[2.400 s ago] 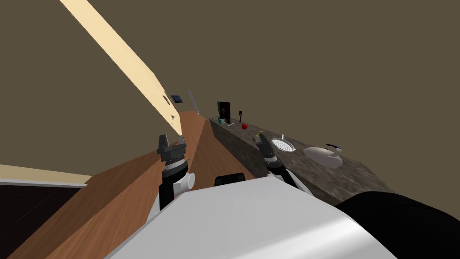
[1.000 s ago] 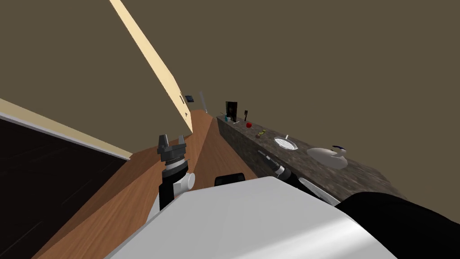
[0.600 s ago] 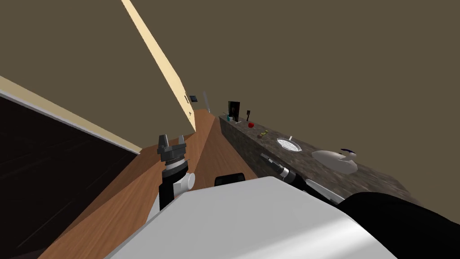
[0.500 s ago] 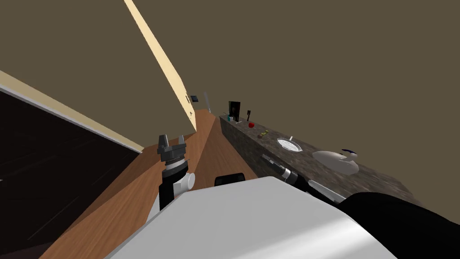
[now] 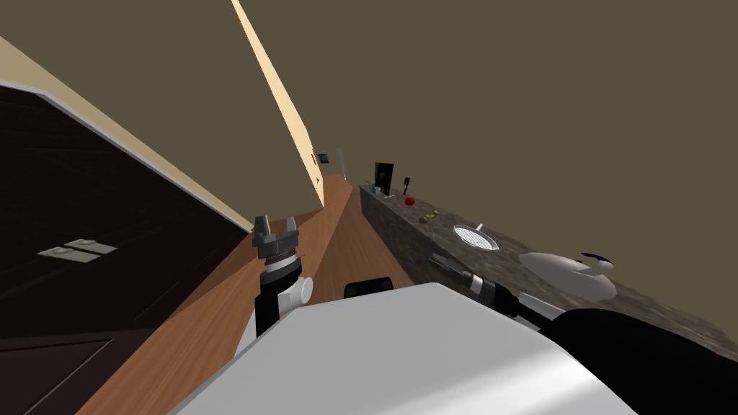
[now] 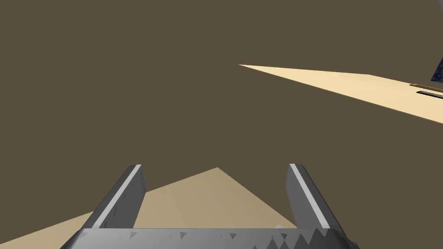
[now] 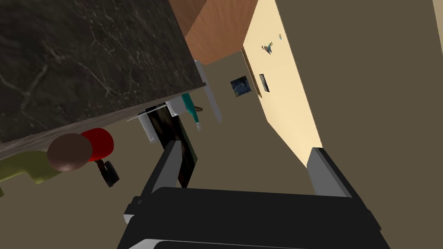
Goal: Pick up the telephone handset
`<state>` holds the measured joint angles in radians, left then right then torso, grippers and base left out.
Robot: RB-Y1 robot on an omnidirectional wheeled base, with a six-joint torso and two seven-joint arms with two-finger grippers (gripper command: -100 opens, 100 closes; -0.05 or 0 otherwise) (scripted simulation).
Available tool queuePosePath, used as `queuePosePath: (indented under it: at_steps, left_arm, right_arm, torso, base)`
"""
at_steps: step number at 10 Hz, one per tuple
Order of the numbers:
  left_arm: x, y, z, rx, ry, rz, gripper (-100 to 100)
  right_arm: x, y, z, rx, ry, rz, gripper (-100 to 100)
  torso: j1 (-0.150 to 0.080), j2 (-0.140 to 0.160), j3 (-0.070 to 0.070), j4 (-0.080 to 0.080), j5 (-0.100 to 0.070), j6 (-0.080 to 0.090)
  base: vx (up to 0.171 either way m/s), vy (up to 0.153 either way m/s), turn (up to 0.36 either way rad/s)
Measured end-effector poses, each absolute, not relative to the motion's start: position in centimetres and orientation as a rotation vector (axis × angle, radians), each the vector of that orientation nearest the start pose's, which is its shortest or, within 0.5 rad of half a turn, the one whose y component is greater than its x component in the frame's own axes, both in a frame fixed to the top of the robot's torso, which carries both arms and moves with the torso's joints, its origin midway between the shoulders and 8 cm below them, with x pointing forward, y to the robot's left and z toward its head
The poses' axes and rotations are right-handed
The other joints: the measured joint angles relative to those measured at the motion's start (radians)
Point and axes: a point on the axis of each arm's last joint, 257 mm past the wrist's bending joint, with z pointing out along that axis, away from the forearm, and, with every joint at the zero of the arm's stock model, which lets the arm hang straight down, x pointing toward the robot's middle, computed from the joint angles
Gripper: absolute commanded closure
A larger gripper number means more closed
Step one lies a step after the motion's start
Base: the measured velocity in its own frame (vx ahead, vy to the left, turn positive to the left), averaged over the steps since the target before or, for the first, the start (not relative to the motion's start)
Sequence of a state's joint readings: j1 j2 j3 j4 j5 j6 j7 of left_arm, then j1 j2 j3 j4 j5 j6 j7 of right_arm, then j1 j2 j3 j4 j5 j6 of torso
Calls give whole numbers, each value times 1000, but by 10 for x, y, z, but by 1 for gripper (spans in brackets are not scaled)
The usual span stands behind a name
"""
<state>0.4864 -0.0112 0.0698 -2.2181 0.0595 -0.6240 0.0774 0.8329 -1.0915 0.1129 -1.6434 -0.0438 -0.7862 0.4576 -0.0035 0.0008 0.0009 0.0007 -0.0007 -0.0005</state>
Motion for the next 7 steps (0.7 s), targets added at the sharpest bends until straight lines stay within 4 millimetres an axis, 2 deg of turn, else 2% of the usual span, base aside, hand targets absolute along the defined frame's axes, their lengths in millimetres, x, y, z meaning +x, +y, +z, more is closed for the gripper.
queuePosePath:
  at_steps: [1, 2, 3, 5, 7]
  left_arm:
    - [329, 309, 26, -657, 487, -1358, 0]
    - [329, 309, 26, -657, 487, -1358, 0]
    - [329, 309, 26, -657, 487, -1358, 0]
    - [328, 309, 26, -657, 487, -1358, 0]
    - [329, 309, 26, -657, 487, -1359, 0]
  right_arm:
    - [231, -403, -294, -96, 1970, 612, -100]
    - [222, -418, -302, -132, 2012, 566, -100]
    - [217, -431, -305, -175, 2044, 523, -100]
    - [205, -456, -310, -271, 2102, 441, -100]
    - [194, -480, -313, -343, 2148, 377, -100]
  torso:
    - [0, -1, 0, 0, 0, 1]
    - [-1, -2, -1, 0, 0, 0]
    - [-1, -2, -1, 0, 0, 1]
    - [-1, -3, -2, -1, 0, 1]
    - [0, -4, -2, -1, 0, 0]
  base:
    - [-1, -35, 254]
    - [-1, -39, 183]
    - [1, -39, 304]
    - [4, -30, 67]
    - [14, -30, 250]
